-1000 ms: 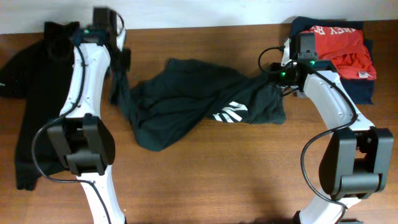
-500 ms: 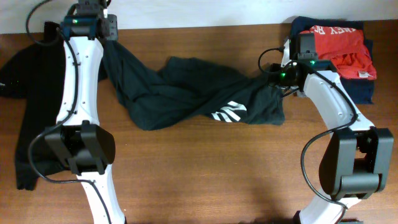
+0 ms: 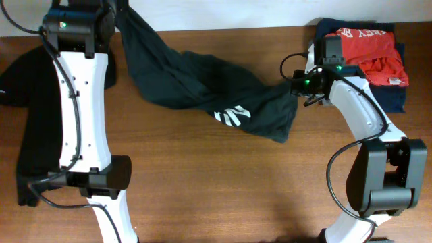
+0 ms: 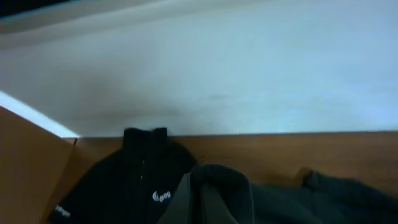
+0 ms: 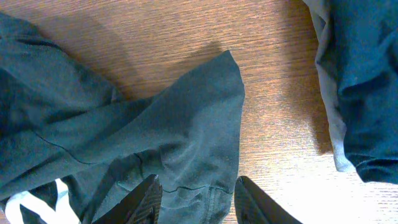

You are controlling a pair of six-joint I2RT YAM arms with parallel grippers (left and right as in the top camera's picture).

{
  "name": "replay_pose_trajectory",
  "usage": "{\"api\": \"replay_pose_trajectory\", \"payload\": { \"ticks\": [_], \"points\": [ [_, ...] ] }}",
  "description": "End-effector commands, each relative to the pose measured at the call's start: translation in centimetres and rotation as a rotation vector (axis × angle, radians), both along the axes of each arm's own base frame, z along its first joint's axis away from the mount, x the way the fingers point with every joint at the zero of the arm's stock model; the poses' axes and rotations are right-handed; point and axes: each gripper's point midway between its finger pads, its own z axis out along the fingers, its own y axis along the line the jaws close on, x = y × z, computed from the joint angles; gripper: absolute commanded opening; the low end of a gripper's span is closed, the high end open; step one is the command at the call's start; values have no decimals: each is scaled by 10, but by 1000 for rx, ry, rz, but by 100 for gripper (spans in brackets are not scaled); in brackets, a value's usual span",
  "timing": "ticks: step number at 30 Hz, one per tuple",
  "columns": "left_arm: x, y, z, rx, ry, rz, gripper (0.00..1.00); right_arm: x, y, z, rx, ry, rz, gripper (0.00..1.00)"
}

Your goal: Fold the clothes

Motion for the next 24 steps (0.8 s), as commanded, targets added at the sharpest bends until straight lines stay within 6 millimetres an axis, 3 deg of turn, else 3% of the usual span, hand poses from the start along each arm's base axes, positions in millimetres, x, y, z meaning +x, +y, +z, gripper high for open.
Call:
{"api": "replay_pose_trajectory", "payload": {
  "ticks": [1, 6, 14, 17, 20, 24],
  "points": [
    [-35, -7, 50, 13, -86, -23, 1, -1, 1, -4, 12, 8, 2, 43],
    [-68, -14, 80, 5, -133, -47, 1, 0, 12, -1, 65, -3, 51, 43],
    [-75, -14, 65, 11, -66, -53, 1, 18, 8, -6, 41, -55, 39, 45],
    [-75, -15, 64, 9, -58, -59, 1, 27, 6, -22, 46, -53, -2, 47],
    [-75, -17, 62, 0, -52, -70, 1, 30, 18, -51, 106, -11, 9, 48],
    [-74, -22, 60, -13, -49, -93, 1, 35, 32, -74, 122, 2, 27, 52]
  ]
}}
